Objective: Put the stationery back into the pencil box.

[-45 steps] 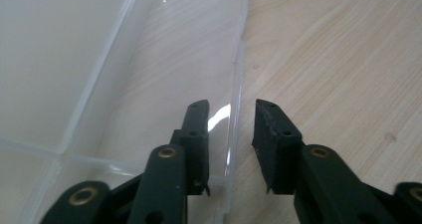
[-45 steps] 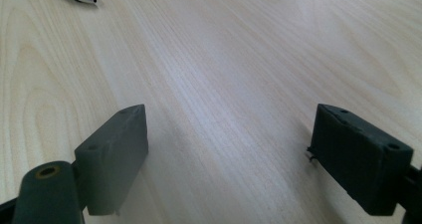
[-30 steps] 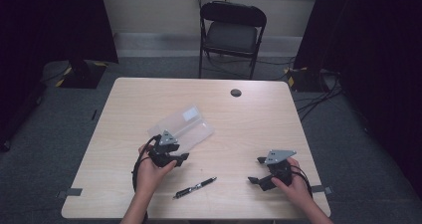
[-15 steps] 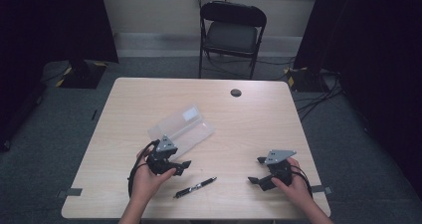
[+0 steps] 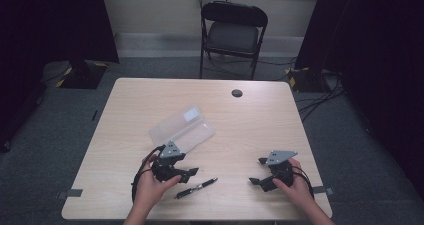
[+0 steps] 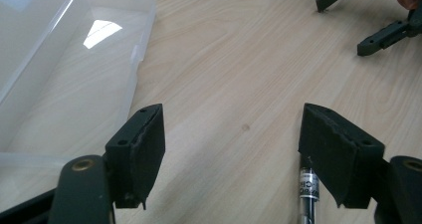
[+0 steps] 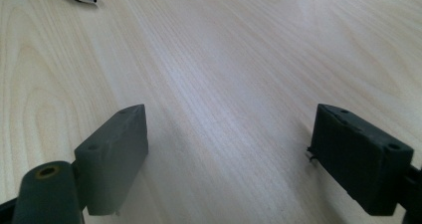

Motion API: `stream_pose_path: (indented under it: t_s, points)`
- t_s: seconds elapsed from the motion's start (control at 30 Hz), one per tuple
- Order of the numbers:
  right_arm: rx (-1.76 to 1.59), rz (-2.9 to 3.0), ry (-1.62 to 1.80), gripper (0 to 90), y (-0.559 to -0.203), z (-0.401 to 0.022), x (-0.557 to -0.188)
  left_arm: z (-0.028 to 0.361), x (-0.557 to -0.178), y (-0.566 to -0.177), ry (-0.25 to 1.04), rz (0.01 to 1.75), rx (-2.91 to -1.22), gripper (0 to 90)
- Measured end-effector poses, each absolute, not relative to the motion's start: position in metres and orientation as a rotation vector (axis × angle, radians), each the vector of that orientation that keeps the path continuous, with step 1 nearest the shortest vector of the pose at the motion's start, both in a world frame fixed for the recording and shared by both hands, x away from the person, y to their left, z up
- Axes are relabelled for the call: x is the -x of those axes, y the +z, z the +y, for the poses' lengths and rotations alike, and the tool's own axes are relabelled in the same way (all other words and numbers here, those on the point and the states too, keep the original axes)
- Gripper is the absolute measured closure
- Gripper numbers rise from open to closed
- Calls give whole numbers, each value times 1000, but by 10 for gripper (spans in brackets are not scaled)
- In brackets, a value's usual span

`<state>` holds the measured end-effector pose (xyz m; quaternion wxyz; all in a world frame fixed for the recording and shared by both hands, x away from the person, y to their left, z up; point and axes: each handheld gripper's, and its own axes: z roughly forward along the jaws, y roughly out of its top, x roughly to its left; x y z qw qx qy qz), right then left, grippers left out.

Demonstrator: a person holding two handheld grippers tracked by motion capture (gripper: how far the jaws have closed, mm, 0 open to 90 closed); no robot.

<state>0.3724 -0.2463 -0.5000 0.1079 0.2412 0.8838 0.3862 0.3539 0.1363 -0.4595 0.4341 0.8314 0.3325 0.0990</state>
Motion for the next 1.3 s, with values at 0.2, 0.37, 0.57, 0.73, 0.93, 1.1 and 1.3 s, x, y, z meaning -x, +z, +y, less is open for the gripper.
stream_pose_path:
  t_s: [0.2, 0.37, 0.57, 0.73, 0.93, 1.1, 1.3]
  points:
    - [-711, 2600, 1137, 143, -500, -246, -372, 128, -350, -462, 222, 816, -2077, 266]
    - [-710, 2600, 1137, 143, -500, -246, -372, 124, -348, -462, 213, 797, -2076, 266]
    - [-709, 2601, 1136, 143, -500, -246, -372, 118, -343, -464, 199, 783, -2083, 267]
    - [-709, 2601, 1136, 143, -500, -246, -372, 114, -342, -468, 196, 778, -2098, 267]
    - [-709, 2601, 1136, 143, -500, -246, -372, 111, -340, -472, 193, 766, -2111, 281]
    - [-709, 2600, 1136, 143, -500, -246, -372, 110, -338, -476, 189, 768, -2129, 293]
    - [-709, 2600, 1136, 143, -500, -246, -372, 106, -335, -481, 184, 755, -2140, 305]
